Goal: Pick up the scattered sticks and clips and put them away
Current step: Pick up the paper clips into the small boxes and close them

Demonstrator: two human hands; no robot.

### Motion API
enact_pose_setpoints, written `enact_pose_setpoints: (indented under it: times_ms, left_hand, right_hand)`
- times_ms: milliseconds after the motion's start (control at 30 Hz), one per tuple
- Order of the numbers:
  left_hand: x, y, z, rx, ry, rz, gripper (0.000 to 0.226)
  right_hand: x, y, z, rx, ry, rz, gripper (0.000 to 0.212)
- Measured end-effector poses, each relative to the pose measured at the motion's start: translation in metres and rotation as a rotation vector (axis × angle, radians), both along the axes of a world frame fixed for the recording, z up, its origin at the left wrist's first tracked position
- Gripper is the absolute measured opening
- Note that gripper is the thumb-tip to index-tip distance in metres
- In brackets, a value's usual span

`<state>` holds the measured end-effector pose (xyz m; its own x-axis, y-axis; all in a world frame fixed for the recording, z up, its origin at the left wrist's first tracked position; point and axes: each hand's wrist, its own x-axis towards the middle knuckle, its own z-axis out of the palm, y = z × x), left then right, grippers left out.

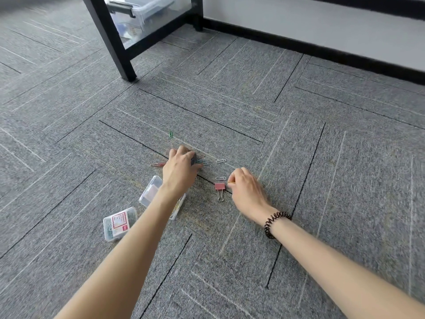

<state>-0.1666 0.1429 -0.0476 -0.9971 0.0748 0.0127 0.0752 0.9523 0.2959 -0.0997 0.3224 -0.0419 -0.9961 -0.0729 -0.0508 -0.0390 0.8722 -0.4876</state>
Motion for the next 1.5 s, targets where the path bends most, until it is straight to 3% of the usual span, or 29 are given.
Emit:
enact_pose_setpoints:
  times_ms: [133, 233, 533, 800, 967, 1333, 1500]
  left_hand:
    - [0.010, 0.003, -0.006, 0.124, 0.142, 0.022, 0.026]
    - [0.010, 0.005, -0.007, 0.105, 0.176, 0.013, 0.014]
    - [0.024, -0.011, 0.023, 0.214, 0.172, -0.060, 0.012]
    - [0.088, -0.047, 0.038, 0.317, 0.189, 0.077, 0.012]
    - [0.112, -0.053, 0.035, 0.297, 0.187, 0.147, 0.011]
    - [0.112, -0.039, 0.023, 0.124, 0.121, 0.107, 0.012]
    - [0.116, -0.038, 0.026, 0.145, 0.099, 0.087, 0.010]
  right_hand:
    - [-0.005, -0.005, 0.000, -0.049, 0.018, -0.023, 0.004]
    - [-0.011, -0.009, 0.005, -0.091, 0.038, -0.032, 0.003]
    - [-0.016, -0.032, 0.014, -0.187, 0.039, 0.002, 0.006]
    - [-0.015, -0.077, 0.016, -0.334, -0.060, 0.156, 0.006]
    - [-0.009, -0.095, 0.017, -0.302, -0.083, 0.318, 0.012]
    - [-0.010, -0.086, 0.012, -0.195, 0.002, 0.193, 0.009]
    - [-0.005, -0.082, 0.011, -0.341, -0.125, 0.150, 0.013]
